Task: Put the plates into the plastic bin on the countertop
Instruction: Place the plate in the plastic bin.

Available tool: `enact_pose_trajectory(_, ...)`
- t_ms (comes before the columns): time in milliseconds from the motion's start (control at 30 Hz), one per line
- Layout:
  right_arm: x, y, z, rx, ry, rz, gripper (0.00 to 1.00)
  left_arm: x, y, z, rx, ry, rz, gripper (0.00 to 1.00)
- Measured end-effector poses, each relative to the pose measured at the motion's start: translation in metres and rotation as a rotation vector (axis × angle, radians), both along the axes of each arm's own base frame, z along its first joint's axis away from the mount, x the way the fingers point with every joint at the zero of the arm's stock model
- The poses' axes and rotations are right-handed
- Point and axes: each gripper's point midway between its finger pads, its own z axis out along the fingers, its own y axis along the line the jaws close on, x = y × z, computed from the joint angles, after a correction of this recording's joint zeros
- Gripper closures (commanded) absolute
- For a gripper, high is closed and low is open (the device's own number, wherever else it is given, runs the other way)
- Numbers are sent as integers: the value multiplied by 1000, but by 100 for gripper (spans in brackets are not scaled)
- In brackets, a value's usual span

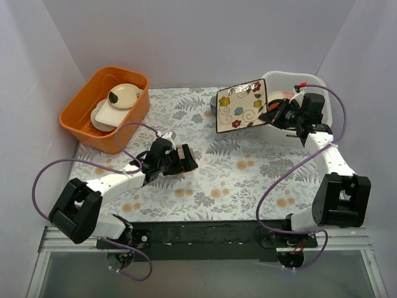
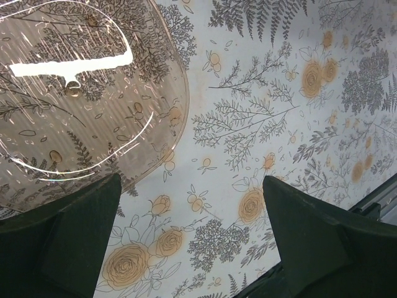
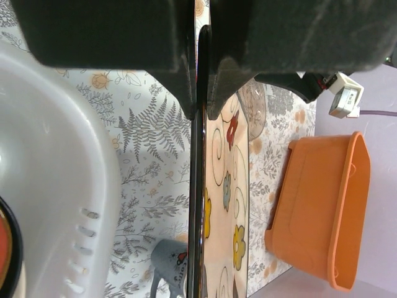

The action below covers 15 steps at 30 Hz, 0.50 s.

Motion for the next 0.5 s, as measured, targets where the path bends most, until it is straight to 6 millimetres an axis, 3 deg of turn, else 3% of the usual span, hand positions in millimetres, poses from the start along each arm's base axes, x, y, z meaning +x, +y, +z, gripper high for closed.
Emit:
enact_pose_trajectory(267,3,-16,0,7,4,-38,99,0,-1,6,-15,-13,-5,2)
enact_pose_trajectory(500,10,-26,9,23,-7,-53,99,-7,7,29,-47,-66,17,2)
